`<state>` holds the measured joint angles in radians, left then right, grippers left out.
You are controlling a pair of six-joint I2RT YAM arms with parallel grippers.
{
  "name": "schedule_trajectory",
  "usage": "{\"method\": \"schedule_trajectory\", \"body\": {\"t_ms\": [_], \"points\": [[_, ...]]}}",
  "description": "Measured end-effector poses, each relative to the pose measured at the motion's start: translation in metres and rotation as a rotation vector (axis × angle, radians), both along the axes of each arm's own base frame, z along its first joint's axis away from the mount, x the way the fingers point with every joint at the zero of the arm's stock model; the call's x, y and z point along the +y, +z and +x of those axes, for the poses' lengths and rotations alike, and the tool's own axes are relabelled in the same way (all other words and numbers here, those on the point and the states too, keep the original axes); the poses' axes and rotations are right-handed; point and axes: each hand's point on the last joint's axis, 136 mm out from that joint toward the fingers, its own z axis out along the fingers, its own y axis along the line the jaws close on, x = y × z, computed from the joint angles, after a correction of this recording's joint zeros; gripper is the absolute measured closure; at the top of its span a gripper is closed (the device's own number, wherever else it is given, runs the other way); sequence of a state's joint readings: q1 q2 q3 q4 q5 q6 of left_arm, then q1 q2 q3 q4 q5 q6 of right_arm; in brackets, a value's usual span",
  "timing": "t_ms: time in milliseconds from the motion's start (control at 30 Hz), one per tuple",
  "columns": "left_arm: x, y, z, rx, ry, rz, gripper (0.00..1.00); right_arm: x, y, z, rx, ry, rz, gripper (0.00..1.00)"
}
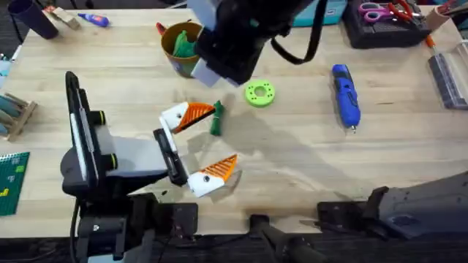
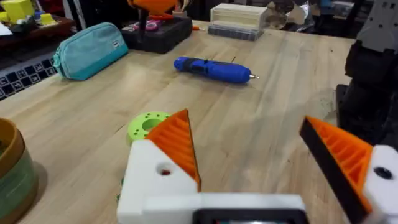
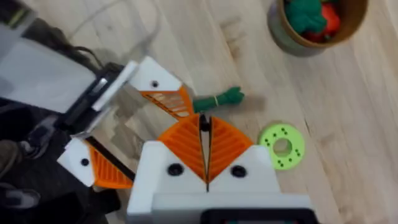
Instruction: Pick up the gripper from the table and insert it into the empty holder that is missing its gripper. Then pick up a screw, insert it into the mounting hole, and use the screwdriver to tighten it. Finally, clean up the table by picking up the vegetable and placing it into the bucket.
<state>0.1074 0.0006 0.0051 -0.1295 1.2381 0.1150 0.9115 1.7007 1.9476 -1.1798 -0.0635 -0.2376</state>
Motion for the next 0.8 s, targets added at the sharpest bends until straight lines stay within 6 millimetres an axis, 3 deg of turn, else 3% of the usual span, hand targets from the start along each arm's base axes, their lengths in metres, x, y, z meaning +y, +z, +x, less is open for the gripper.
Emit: {"method": "schedule_trajectory", "body": {"t_ms": [533,800], "points": [[0.0,0.0,0.0,0.0,0.0,0.0,0.013,0.035,-0.015,-0.02,0.04,0.178,0.029,0.996],[0.0,0.0,0.0,0.0,0.0,0.0,0.013,0.042,-0.021,-0.026,0.038,0.222,0.019,0.996]]}}
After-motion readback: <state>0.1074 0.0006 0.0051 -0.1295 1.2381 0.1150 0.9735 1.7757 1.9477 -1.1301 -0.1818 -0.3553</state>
